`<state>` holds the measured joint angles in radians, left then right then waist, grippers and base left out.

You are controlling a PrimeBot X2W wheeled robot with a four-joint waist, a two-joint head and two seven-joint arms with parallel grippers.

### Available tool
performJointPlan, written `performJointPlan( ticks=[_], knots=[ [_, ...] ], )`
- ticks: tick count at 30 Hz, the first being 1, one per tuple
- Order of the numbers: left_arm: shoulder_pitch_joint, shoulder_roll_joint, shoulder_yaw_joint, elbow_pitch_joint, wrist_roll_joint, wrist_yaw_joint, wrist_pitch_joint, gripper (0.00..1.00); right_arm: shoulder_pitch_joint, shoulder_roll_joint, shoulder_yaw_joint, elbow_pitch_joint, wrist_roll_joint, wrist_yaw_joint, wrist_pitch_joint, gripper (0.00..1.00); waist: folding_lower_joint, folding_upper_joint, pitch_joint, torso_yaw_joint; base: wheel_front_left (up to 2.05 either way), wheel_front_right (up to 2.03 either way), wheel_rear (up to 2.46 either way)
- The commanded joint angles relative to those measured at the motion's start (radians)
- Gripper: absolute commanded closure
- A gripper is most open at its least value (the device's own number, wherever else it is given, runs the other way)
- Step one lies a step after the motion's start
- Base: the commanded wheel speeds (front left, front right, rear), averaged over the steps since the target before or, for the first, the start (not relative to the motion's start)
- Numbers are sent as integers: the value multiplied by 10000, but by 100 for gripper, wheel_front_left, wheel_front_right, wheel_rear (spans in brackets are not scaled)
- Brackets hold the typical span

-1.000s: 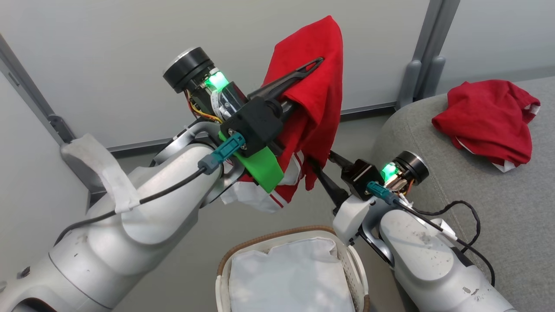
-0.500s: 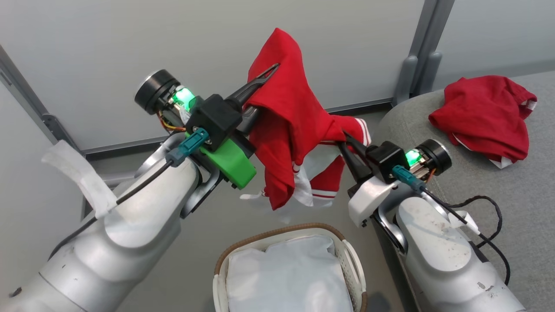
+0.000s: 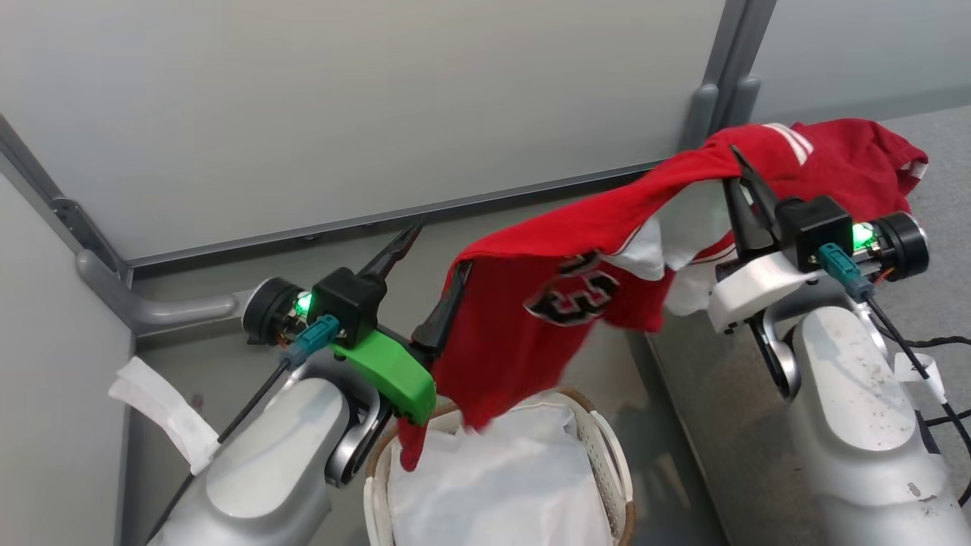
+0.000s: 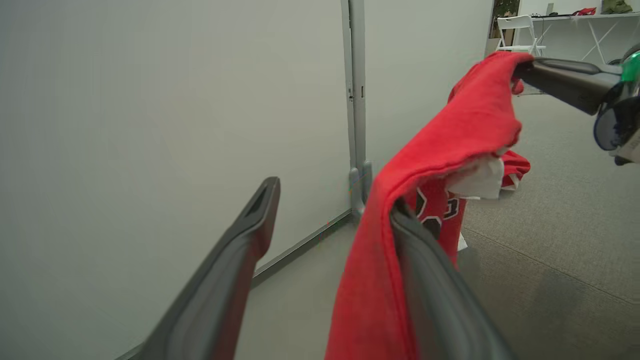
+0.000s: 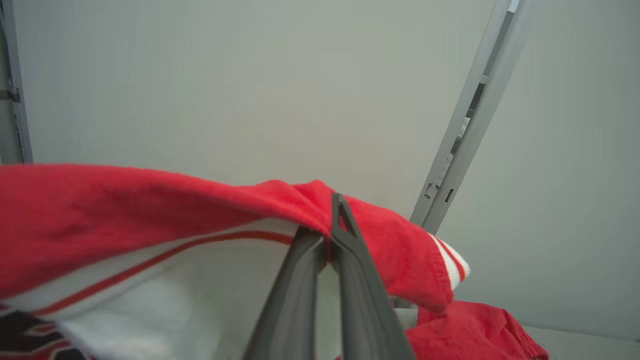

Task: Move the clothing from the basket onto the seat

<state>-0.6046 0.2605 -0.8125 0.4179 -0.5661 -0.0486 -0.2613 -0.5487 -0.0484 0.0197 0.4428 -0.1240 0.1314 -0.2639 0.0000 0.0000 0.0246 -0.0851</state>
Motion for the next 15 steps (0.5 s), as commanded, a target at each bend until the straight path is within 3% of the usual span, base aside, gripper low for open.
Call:
performJointPlan(
  ticks=[1, 15],
  knots=[
    [263, -80, 165, 22, -52, -24, -44, 0, 145, -40, -277, -162, -178, -14, -9, 100, 0, 0, 61, -58, 0, 0, 0],
    [1873, -677, 1304, 400, 653, -224, -30, 0, 783, -37, -1345, -1017, -536, -14, -9, 100, 0, 0, 278, -636, 0, 0, 0]
  ],
)
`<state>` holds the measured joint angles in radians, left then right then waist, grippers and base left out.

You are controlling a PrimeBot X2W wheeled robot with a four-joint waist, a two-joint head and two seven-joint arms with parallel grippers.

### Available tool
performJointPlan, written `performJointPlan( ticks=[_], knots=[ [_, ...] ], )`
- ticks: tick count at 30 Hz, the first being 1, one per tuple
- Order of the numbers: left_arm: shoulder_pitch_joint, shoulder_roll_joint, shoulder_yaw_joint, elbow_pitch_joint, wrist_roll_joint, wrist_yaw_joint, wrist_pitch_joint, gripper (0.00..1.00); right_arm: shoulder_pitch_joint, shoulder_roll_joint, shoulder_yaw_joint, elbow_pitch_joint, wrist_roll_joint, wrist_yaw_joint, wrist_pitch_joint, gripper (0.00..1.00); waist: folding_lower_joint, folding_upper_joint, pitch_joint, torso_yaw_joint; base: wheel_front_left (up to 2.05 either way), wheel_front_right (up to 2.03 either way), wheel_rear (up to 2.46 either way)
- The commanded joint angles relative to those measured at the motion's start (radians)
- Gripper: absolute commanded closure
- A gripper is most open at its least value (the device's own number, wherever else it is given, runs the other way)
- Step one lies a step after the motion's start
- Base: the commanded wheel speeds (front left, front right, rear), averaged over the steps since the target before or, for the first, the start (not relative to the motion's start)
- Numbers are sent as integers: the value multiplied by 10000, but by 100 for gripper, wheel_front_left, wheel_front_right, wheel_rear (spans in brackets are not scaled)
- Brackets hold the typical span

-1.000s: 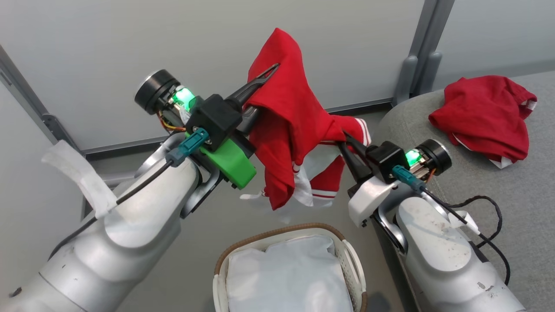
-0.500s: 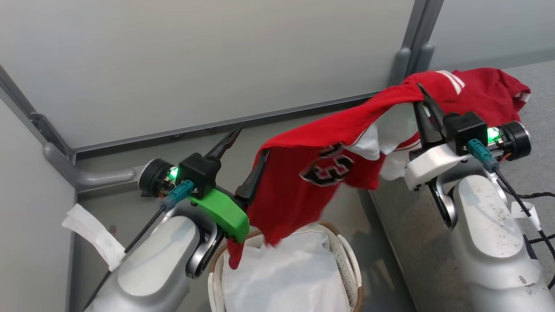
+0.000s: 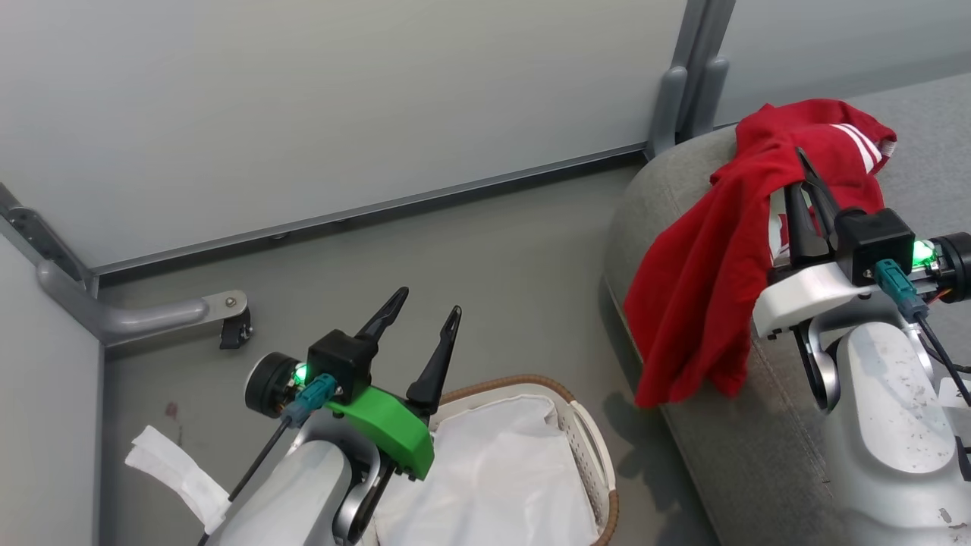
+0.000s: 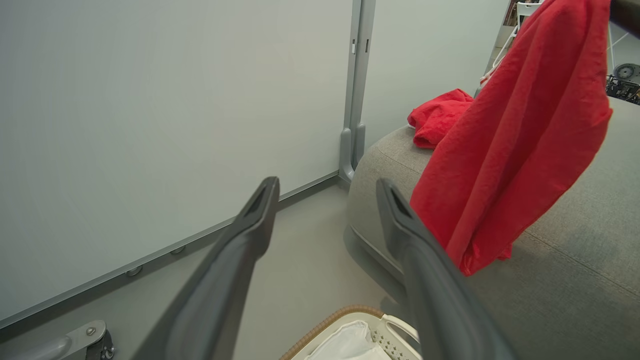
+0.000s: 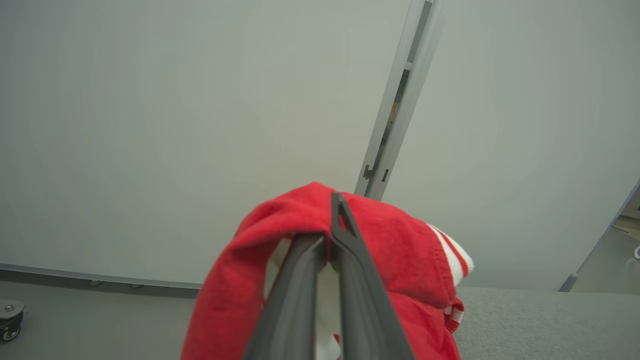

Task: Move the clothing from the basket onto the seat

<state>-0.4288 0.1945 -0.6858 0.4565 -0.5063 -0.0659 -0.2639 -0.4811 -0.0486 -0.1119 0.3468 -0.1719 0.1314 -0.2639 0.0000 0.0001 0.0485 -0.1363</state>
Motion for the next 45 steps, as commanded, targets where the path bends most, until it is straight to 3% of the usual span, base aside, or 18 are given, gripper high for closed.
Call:
performJointPlan(
  ticks=[1, 17, 23, 32, 45],
  knots=[
    [182, -58, 102, 30, 89, -63, -5, 0, 129, -34, -48, -84, -58, -14, -9, 100, 0, -1, 52, -194, 0, 0, 0],
    [669, -638, 691, -103, 1275, -298, -5, 0, 212, -196, -596, -625, -66, -14, -9, 100, 0, -1, 743, -2277, 0, 0, 0],
    [429, -730, 779, -33, 1564, -408, -5, 0, 195, -182, -781, -748, 2, -14, -9, 100, 0, -1, 1173, -2702, 0, 0, 0],
    [-65, -779, 817, 4, 1859, -556, -5, 0, -971, -685, -769, -826, -159, -14, -9, 100, 0, -1, 2184, -2433, 0, 0, 0],
    [-700, -636, 905, -257, 2272, -621, -5, 0, -5367, -3519, -1951, -86, -769, -14, 415, 100, 0, -1, 3732, -1127, 0, 0, 0]
  ],
)
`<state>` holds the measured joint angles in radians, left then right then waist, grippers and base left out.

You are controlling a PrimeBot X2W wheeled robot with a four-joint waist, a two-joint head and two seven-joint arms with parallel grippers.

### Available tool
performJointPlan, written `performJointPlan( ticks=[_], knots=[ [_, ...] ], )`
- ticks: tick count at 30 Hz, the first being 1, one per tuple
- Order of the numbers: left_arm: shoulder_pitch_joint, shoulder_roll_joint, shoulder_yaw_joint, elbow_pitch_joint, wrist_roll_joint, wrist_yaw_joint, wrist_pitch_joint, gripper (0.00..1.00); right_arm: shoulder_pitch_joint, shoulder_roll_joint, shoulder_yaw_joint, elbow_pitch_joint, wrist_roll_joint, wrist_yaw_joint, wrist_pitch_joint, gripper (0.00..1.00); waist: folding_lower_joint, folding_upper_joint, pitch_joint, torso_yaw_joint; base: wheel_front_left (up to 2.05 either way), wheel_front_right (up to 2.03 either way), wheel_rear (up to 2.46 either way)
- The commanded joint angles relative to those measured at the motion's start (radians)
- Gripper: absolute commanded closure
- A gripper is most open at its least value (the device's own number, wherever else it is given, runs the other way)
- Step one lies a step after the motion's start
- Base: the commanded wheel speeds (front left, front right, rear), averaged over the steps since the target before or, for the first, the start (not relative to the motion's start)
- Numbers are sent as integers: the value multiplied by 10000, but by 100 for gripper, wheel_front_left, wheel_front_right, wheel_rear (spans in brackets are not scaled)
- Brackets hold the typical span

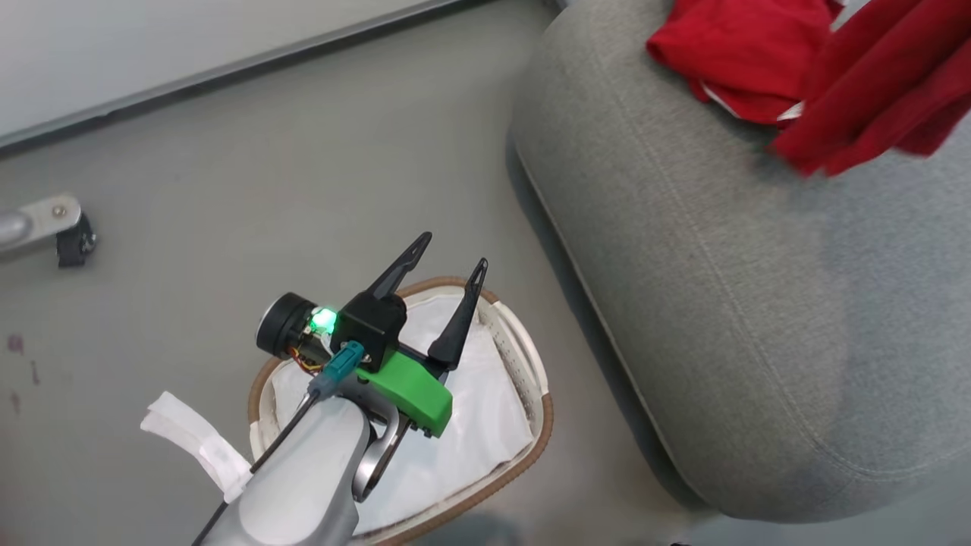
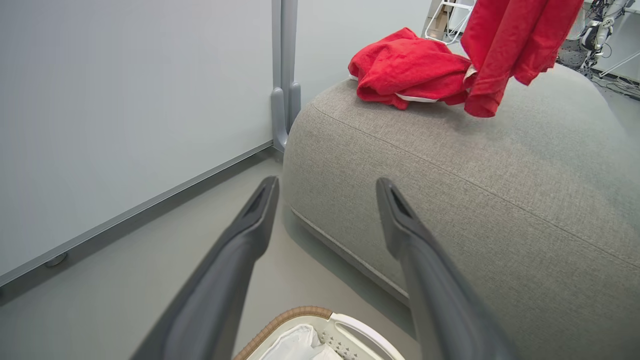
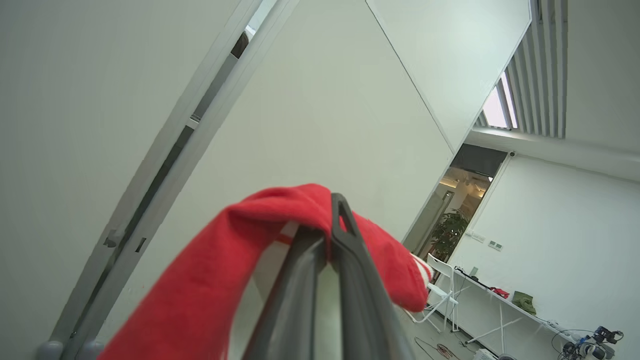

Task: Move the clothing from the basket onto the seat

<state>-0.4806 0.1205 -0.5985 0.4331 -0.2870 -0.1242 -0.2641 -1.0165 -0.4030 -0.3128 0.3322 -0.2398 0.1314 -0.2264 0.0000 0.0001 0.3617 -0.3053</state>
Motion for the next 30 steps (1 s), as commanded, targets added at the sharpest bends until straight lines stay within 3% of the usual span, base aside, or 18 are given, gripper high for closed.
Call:
performJointPlan(
  ticks=[1, 6, 21, 30],
  knots=[
    [-211, 139, 56, -83, 120, -43, -3, 0, -264, -91, 136, 156, -180, -14, 111, 100, 0, -1, 745, 635, 0, 0, 0],
    [-397, 333, 111, -328, 262, -44, -5, 0, -842, -291, 292, 781, -339, -14, 206, 100, 0, -1, 1430, 910, 0, 0, 0],
    [-511, 703, 456, -703, 324, 225, -3, 0, 556, 1092, -1097, 4073, -1375, -14, -381, 100, 0, -1, 2535, 1114, 0, 0, 0],
    [-414, 764, 408, -611, 230, 284, -3, 0, 931, 1592, -937, 4491, -1436, -14, -396, 100, 0, -1, 2467, 912, 0, 0, 0]
  ],
)
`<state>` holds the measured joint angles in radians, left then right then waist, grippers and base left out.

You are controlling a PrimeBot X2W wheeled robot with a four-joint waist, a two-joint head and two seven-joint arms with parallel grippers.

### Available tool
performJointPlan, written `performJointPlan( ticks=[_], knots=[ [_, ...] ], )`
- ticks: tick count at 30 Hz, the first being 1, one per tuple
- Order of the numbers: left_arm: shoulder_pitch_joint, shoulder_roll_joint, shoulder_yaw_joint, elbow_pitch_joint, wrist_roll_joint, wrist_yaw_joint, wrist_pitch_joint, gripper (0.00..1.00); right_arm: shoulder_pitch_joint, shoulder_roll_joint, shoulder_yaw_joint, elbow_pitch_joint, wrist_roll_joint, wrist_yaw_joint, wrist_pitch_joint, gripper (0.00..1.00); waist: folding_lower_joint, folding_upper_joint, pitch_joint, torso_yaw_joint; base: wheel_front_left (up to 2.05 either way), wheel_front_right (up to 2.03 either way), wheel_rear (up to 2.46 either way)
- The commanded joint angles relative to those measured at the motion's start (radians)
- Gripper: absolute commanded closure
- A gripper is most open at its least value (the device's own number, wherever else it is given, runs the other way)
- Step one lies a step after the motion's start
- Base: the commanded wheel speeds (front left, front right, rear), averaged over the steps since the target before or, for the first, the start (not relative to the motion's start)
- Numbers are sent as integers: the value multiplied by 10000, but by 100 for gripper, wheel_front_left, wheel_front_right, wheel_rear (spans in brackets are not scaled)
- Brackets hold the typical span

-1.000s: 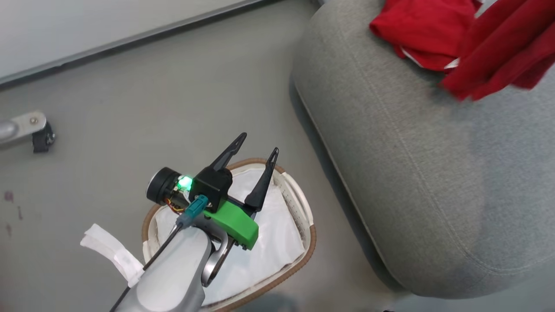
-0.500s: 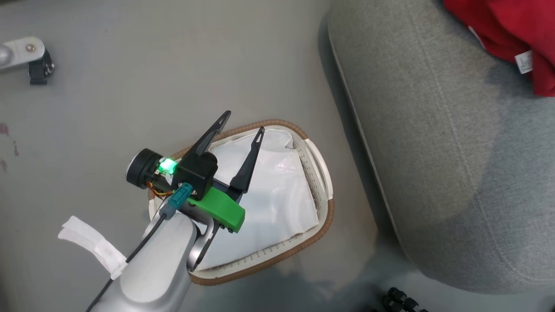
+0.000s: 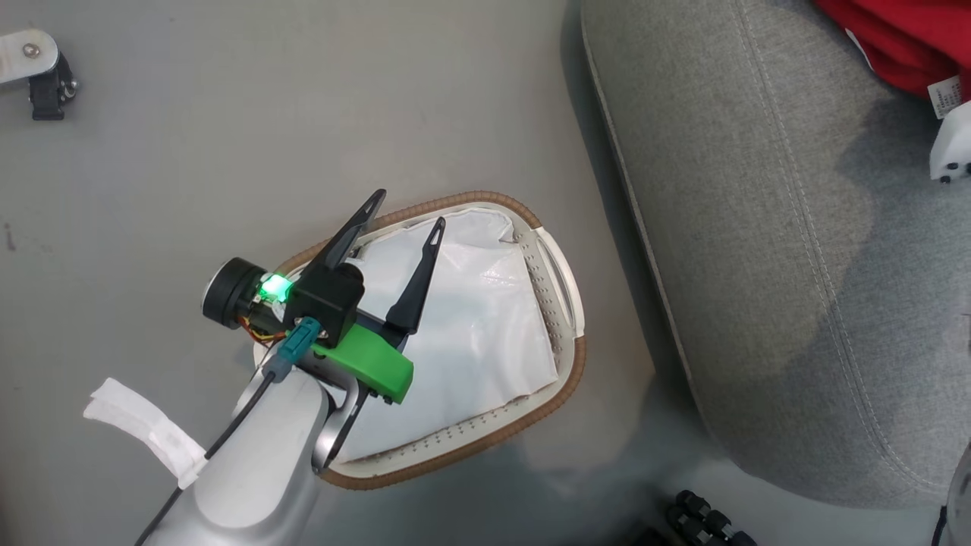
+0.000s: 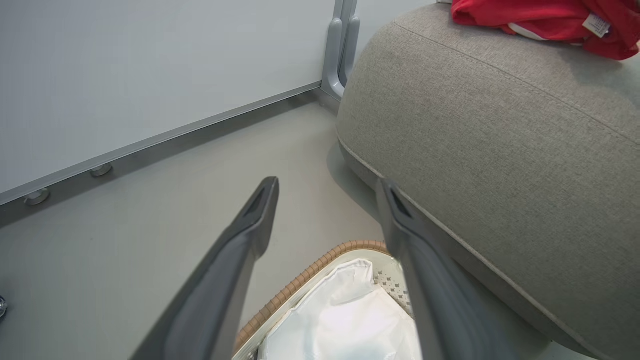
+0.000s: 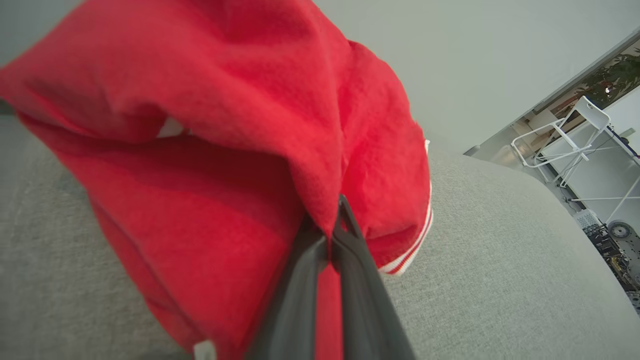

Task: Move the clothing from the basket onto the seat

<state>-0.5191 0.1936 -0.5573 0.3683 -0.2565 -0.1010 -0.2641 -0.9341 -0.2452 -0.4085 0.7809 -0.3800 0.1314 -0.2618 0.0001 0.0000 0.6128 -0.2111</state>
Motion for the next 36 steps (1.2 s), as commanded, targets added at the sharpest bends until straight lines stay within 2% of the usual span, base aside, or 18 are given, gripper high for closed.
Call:
performJointPlan(
  ticks=[1, 2, 3, 4, 5, 15, 22, 28, 36],
  knots=[
    [-17, 25, -19, 60, -91, 53, -3, 0, 190, 17, 107, -22, -80, -14, -42, 100, -1, 0, -93, -50, 0, 0, 0],
    [-4, 21, -19, 74, -115, 53, -3, 0, 266, 25, 170, -44, -98, -14, -42, 100, -1, 0, -146, -69, 0, 0, 0],
    [0, 11, -24, 82, -134, 53, -3, 0, 322, 18, 210, -68, -85, -14, -43, 85, -1, 0, -195, -82, 0, 0, 0],
    [5, 13, -14, 93, -153, 54, -3, 0, 392, 32, 264, -120, -56, -14, -41, 65, -1, 0, -252, -98, 0, 0, 0],
    [11, 18, -6, 91, -150, 60, -3, 0, 509, 29, 352, -186, -24, -14, -42, 0, -1, 0, -329, -109, 0, 0, 0],
    [455, -378, 335, 7, -353, 52, -3, 0, 1328, -320, 883, -212, 139, -14, -41, 0, -1, 0, -1664, 212, 0, 0, 0],
    [1100, -652, 1156, -62, -598, 91, -3, 0, 1515, -410, 1557, -487, 420, -14, -34, 0, -1, 0, -2993, 597, 0, 0, 0],
    [1847, -867, 2056, 16, -710, 156, -3, 0, 1697, 35, 2149, -830, 898, -14, -34, 0, -1, 0, -4052, 1043, 0, 0, 0],
    [2954, -1089, 3317, 28, -606, 309, -3, 0, 3028, 1161, 2763, -1867, 1736, -14, -33, 0, -1, 0, -5107, 1695, 0, 0, 0]
  ],
)
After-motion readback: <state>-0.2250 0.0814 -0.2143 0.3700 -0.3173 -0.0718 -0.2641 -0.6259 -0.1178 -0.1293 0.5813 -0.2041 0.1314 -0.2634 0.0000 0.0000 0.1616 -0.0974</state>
